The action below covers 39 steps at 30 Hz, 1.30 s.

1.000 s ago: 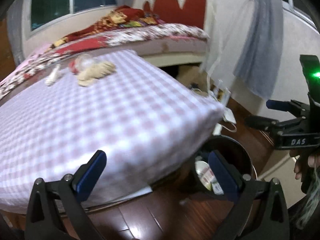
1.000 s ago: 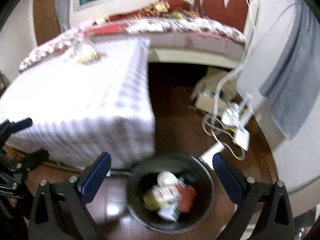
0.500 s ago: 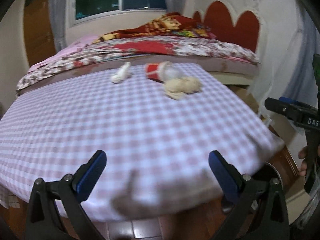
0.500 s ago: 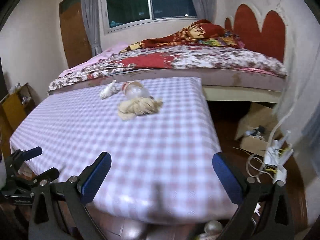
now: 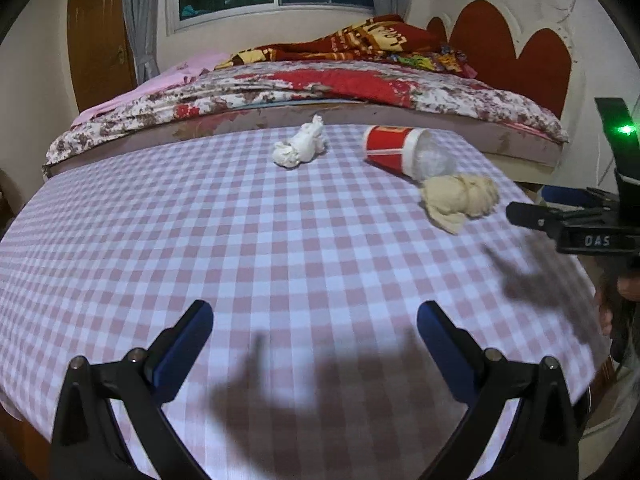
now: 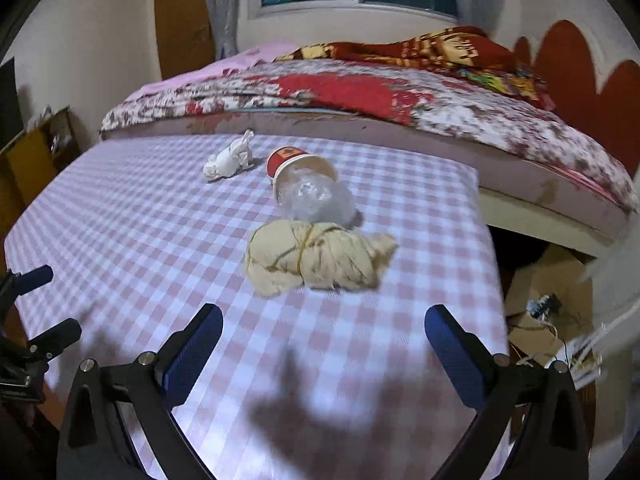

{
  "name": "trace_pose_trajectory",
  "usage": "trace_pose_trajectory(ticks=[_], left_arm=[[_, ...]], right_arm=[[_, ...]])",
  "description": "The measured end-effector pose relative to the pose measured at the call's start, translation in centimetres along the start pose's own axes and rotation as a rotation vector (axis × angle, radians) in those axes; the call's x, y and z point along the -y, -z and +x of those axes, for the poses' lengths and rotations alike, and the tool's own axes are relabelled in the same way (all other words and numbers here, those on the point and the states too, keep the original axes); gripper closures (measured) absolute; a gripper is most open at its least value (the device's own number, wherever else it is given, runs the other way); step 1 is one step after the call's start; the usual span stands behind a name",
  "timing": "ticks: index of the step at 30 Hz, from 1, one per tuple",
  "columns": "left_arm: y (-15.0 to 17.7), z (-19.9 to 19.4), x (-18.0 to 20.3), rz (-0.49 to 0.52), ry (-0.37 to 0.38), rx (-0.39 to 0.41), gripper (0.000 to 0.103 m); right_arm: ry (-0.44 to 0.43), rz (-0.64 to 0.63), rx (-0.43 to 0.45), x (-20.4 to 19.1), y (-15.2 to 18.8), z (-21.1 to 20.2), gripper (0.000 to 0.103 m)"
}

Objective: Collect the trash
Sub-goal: 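Move both open tools back over the table toward the paper cup and beige bundle, then grasp the beige cloth bundle with the right tool while the left tool grasps the clear plastic bag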

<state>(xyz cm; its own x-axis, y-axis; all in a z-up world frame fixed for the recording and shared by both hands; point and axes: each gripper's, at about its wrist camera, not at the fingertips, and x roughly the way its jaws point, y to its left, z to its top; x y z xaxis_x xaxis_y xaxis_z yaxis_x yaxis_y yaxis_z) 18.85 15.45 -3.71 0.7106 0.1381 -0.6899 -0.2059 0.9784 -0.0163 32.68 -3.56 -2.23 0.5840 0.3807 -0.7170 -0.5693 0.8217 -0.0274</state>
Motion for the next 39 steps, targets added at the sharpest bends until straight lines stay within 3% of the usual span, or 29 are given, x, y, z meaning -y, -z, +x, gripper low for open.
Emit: trace_pose_trajectory(ticks=[9,15,22,29,33,36,39], left_arm=[[-1.5,3.1,-0.9,-0.014,0.009,-0.021,0.001],[-2.5,4.4,-0.5,-0.013,0.026,-0.025,0.001],[-3.5,4.9,1.6,-0.006,0.063,-0.016,0.002],[-4.4,5.4,5.1,0.011,0.119,-0.005,0.006],[-6.2,6.6,8.2,-0.013,0.165,-0.014,0.017],[-8.0,7.9,10.5,-0.049,0.185,-0.017,0.017],[-9.3,9.4,12.0,-0.075,0.158,-0.018,0.017]], right_arm=[[-0.018,-0.024,-0.042,0.8,-2.5,5.7,0.003],[-0.089,-0.026,-0.083,0.9,-2.8,7.6,0.033],[-0.117,-0.027,-0.074,1.2,-0.9,5.9,0.062],[-0.054,0.04,-0.01,4.6,-0.1,3.1,0.068],[0.025,0.132,0.029,7.9,-0.3,2.0,0.068],[0.054,0.165,0.031,9.6,-0.4,1.7,0.068],[0.066,0.181,0.03,10.7,-0.2,1.8,0.068]])
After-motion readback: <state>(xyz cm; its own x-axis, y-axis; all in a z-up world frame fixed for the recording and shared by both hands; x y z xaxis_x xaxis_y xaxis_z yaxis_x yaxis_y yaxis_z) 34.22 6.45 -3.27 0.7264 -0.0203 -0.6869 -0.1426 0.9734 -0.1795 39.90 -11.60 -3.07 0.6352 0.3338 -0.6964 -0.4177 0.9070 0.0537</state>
